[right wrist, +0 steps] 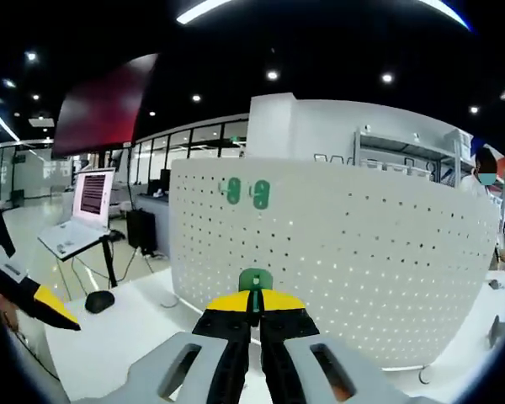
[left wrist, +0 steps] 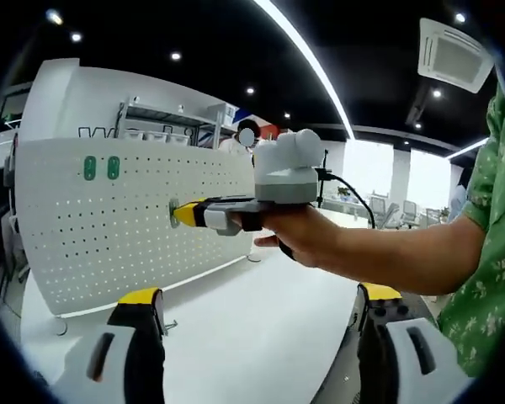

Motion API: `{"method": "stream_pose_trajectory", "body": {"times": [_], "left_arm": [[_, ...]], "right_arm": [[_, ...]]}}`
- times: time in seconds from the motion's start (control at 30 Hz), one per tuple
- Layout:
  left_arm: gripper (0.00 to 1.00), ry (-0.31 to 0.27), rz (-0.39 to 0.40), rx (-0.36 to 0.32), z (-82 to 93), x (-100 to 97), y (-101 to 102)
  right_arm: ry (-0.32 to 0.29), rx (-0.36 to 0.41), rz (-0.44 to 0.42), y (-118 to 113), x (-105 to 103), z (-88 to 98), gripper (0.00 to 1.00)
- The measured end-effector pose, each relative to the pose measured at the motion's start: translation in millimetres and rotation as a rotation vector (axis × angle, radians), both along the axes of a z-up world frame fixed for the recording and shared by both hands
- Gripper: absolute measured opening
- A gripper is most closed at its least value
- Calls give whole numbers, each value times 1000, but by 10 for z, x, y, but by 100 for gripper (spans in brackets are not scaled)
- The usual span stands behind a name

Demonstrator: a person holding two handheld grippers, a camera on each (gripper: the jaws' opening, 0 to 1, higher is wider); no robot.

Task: Insert the hook assembly into the mounting plate slot until the hook locks in place.

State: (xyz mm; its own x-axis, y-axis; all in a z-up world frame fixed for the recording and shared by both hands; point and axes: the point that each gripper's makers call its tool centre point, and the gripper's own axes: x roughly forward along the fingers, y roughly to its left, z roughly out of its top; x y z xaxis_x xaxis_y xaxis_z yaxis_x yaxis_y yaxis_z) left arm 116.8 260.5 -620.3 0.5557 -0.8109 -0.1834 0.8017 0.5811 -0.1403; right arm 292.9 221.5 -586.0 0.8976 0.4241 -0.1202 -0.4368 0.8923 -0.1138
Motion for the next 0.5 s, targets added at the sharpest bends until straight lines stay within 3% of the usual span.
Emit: {"method": "stream_pose_trajectory", "body": {"times": [0.27, 0.5], "left_arm": [[97, 17, 1, 14, -134, 69, 25], [97, 25, -2, 11, -152, 124, 50]], "right_arm": [[-44, 20, -38, -39, 271, 257, 1], [-89, 42, -61, -2, 487, 484, 1]]}}
